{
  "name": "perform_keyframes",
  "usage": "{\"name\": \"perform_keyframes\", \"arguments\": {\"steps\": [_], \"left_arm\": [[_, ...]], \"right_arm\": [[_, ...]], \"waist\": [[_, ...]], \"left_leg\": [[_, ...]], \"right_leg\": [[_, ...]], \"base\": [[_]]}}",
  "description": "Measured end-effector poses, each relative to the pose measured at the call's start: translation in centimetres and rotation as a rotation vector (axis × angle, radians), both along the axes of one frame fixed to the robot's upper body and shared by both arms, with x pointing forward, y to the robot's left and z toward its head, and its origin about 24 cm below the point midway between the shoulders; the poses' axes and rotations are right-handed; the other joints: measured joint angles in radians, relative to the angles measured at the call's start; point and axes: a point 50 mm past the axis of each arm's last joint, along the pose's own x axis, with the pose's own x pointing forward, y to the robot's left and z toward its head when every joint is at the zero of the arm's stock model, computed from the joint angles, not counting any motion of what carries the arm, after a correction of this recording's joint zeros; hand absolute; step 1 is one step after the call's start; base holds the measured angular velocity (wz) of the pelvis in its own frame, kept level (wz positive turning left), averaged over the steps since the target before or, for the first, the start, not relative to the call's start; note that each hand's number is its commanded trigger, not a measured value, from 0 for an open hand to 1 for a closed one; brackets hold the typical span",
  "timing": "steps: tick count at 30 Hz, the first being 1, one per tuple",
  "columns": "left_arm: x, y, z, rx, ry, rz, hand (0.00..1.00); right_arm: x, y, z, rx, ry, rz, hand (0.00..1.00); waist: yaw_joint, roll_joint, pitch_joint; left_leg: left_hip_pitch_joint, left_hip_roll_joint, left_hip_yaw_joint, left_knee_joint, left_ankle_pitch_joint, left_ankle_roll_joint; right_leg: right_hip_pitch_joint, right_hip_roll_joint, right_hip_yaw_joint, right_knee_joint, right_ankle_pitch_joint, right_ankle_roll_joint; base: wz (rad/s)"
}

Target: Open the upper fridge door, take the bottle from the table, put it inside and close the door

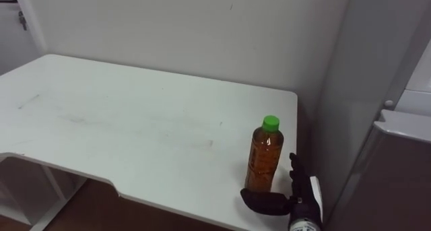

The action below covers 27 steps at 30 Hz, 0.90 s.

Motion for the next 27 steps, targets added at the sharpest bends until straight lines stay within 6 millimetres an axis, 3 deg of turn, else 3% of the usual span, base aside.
{"name": "perform_keyframes", "arguments": {"steps": [8,19,27], "left_arm": [[0.9,-0.7,0.1,-0.012,-0.023,-0.054,0.00],[1.8,-1.2,0.2,-0.041,-0.059,-0.055,0.00],[1.9,-1.2,0.3,-0.029,-0.076,-0.053,0.00]], "right_arm": [[0.8,1.4,1.4,0.029,-0.042,0.028,0.00],[1.0,1.6,1.9,0.030,-0.057,0.031,0.00],[1.1,2.0,3.4,0.055,-0.122,0.035,0.00]], "waist": [[-0.001,0.000,-0.0033],[-0.001,-0.001,-0.0036],[-0.001,-0.001,-0.0034]], "left_leg": [[-0.007,-0.003,-0.001,0.000,0.006,0.004],[-0.006,-0.006,-0.001,0.000,0.009,0.007],[-0.005,-0.006,-0.001,-0.001,0.009,0.007]], "right_leg": [[-0.013,-0.007,-0.001,0.012,0.000,0.000],[-0.011,-0.010,-0.001,0.013,0.000,0.001],[-0.008,-0.009,-0.001,0.011,0.000,0.001]], "base": [[0.00],[0.00],[0.00]]}}
